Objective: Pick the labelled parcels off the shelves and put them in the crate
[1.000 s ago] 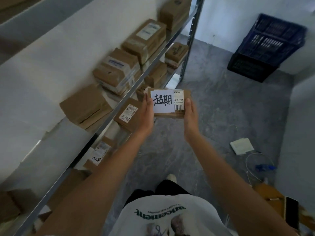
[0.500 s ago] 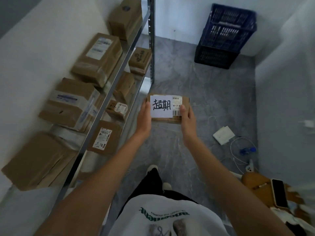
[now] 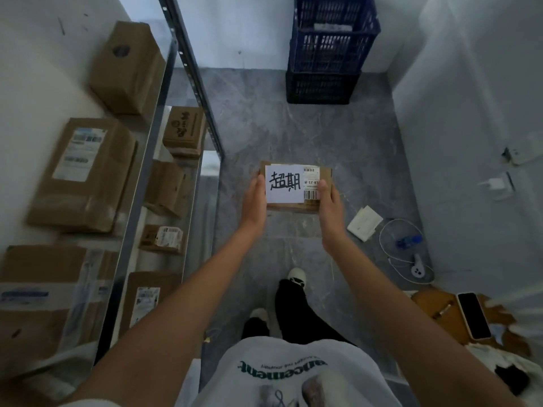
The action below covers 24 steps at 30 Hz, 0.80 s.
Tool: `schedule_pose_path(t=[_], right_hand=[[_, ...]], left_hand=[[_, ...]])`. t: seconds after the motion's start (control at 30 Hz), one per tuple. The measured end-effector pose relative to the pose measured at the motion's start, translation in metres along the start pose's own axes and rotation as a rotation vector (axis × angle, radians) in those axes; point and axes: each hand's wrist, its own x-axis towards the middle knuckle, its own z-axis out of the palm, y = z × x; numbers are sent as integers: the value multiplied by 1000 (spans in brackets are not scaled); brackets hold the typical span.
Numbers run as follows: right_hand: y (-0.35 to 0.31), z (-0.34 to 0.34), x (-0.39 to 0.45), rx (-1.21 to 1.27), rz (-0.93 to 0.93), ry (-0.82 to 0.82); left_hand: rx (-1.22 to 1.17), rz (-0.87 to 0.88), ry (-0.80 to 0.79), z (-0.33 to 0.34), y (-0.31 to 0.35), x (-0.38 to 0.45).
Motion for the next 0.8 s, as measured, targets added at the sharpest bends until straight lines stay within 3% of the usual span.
schedule_pose_path(t=[0.27, 0.8], right_hand=[[-41, -27, 101, -16, 20, 1], [-128, -35, 292, -1, 42, 95]], left_hand=[[37, -27, 9, 75, 35, 85], [82, -69, -136, 181, 88, 282]])
